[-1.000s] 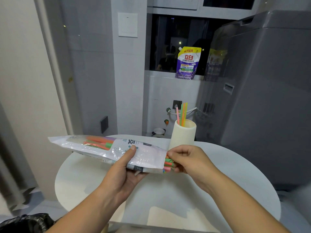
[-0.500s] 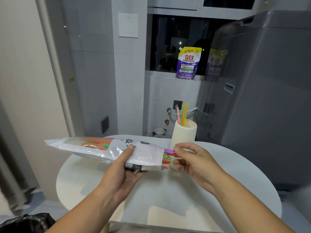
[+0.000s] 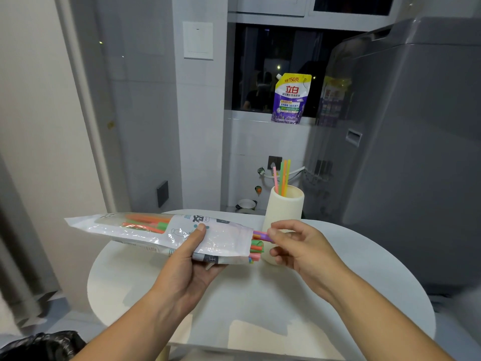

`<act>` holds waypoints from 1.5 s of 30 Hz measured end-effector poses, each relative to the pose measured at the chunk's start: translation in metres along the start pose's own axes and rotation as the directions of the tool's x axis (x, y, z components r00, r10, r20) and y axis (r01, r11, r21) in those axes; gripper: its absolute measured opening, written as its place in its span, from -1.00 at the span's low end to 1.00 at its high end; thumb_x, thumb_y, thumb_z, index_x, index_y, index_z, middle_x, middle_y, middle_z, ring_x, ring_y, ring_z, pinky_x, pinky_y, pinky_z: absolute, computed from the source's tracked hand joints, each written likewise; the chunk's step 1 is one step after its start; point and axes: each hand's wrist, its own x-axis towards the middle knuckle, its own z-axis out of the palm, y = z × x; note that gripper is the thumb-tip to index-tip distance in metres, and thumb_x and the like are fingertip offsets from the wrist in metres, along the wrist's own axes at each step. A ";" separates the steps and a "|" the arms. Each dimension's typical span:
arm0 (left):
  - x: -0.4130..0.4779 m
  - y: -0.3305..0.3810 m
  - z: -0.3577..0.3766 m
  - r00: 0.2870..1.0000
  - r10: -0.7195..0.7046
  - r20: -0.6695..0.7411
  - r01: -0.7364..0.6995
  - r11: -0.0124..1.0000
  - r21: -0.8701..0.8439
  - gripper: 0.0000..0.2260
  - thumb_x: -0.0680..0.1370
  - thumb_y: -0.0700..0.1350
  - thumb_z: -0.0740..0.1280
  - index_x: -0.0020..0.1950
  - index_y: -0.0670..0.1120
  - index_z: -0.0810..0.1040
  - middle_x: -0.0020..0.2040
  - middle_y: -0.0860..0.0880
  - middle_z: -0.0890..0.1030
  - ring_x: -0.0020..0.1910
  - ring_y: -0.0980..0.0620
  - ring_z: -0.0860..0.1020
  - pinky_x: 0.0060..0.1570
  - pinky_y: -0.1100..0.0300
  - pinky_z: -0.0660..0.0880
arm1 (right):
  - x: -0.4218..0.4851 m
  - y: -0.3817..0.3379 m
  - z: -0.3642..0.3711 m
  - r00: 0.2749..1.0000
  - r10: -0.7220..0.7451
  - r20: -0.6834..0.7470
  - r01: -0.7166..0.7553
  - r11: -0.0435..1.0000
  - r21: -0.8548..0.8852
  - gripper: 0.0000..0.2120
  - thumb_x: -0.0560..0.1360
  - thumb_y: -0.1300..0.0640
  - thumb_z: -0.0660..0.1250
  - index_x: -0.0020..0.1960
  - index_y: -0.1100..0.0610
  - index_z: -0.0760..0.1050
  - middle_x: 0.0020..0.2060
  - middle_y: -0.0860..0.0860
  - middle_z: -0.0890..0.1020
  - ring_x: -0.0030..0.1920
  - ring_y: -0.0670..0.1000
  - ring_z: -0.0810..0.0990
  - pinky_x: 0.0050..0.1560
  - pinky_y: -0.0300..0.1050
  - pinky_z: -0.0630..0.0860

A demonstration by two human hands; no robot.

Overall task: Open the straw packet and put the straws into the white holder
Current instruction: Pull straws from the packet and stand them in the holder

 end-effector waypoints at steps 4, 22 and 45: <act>0.000 0.002 0.000 1.000 0.012 -0.002 -0.012 1.000 -0.012 -0.61 0.54 -0.14 0.41 0.36 -0.12 0.53 0.18 -0.17 0.72 0.22 -0.16 0.66 0.02 -0.30 0.61 | 0.002 0.002 0.000 0.999 -0.026 -0.022 0.025 0.998 -0.057 -0.91 0.47 0.31 0.46 -0.02 0.26 0.64 -0.29 0.18 0.63 -0.35 0.01 0.58 -0.31 -0.17 0.55; -0.003 0.013 0.001 0.995 0.100 -0.021 -0.101 0.992 -0.081 -0.62 0.56 -0.14 0.40 0.38 -0.08 0.52 0.15 -0.14 0.73 0.12 -0.13 0.71 0.08 -0.31 0.57 | -0.010 0.012 0.021 0.988 0.149 0.040 -0.154 0.947 0.282 -0.52 0.23 -0.13 0.48 0.03 0.13 0.56 -0.21 0.13 0.56 -0.40 0.01 0.53 -0.41 -0.16 0.45; 0.007 0.014 -0.003 0.991 0.130 -0.027 -0.133 0.980 -0.149 -0.61 0.56 -0.14 0.41 0.38 -0.09 0.50 0.19 -0.16 0.71 0.18 -0.18 0.68 0.29 -0.31 0.49 | 0.008 -0.030 0.005 0.935 -0.232 -0.269 0.278 0.949 0.148 -0.79 0.63 0.13 0.27 -0.06 0.24 0.59 -0.37 0.07 0.60 -0.40 -0.07 0.58 -0.28 -0.20 0.59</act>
